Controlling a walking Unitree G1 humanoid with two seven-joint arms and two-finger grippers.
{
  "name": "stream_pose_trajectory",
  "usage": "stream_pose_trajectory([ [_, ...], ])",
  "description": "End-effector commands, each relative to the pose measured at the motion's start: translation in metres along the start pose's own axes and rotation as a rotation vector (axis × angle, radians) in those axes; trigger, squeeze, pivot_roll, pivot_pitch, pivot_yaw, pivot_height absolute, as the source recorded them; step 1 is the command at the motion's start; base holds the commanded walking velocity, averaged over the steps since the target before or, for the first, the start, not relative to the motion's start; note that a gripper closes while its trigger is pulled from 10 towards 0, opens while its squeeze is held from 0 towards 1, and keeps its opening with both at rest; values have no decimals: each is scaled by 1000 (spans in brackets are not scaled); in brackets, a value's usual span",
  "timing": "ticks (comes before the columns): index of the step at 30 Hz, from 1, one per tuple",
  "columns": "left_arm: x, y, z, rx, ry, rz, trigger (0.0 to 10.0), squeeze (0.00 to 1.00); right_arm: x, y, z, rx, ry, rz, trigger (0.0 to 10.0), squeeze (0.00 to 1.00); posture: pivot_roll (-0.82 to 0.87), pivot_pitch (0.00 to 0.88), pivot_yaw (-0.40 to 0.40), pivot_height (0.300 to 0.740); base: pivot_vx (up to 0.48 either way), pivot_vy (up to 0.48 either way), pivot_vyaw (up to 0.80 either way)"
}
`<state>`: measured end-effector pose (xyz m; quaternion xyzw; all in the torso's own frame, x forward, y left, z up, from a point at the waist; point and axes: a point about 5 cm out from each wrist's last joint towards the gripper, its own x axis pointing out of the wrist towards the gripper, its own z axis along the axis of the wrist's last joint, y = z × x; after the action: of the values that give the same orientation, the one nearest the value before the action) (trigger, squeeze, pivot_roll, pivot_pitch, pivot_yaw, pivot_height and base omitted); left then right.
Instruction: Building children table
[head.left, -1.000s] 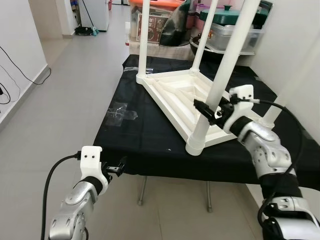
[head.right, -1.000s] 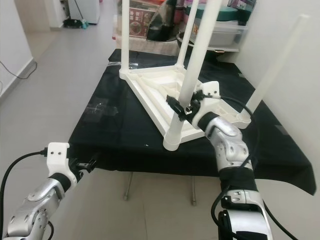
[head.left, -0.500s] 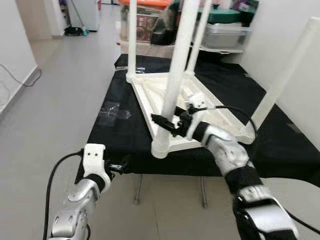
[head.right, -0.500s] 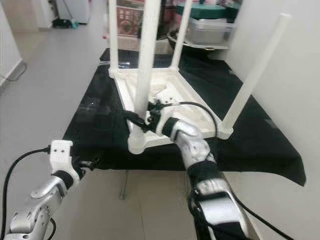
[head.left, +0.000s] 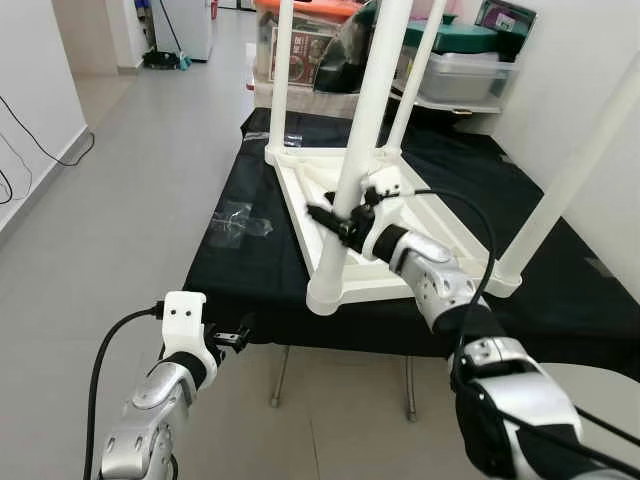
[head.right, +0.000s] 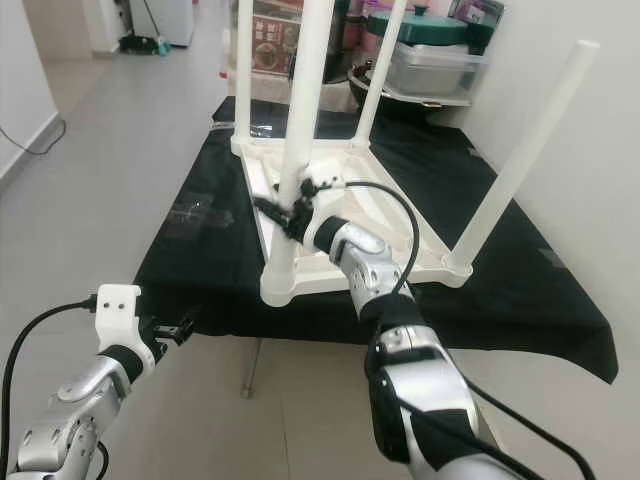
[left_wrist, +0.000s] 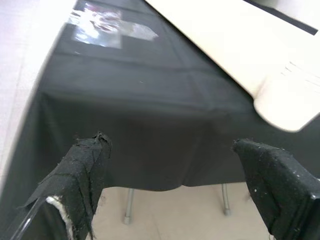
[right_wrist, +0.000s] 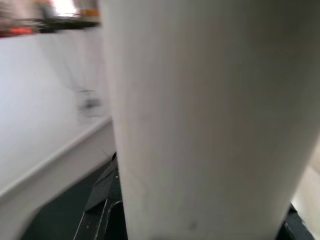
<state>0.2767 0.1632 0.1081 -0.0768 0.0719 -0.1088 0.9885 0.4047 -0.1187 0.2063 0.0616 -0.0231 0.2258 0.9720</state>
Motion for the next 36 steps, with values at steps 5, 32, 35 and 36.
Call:
stream_pose_trajectory([
  [5, -1, -1, -4, -2, 11, -2, 10000, 0, -32, -53, -29, 32, 70, -532, 0, 0, 152, 0, -120, 740, 0, 0, 0],
  [32, 0, 1, 0, -15, -10, 3, 10000, 0, -49, -24, -18, 27, -95, -583, 10000, 1000, 116, 0, -97, 740, 0, 0, 0],
  [35, 0, 2, 1, -17, -16, 6, 10000, 0, -61, -33, -6, 3, -130, -611, 10000, 1000, 108, 0, -91, 740, 0, 0, 0],
  [36, -1, 2, 1, -17, -17, 6, 10000, 0, -66, -32, -4, 1, -140, -611, 10000, 1000, 105, 0, -91, 740, 0, 0, 0],
])
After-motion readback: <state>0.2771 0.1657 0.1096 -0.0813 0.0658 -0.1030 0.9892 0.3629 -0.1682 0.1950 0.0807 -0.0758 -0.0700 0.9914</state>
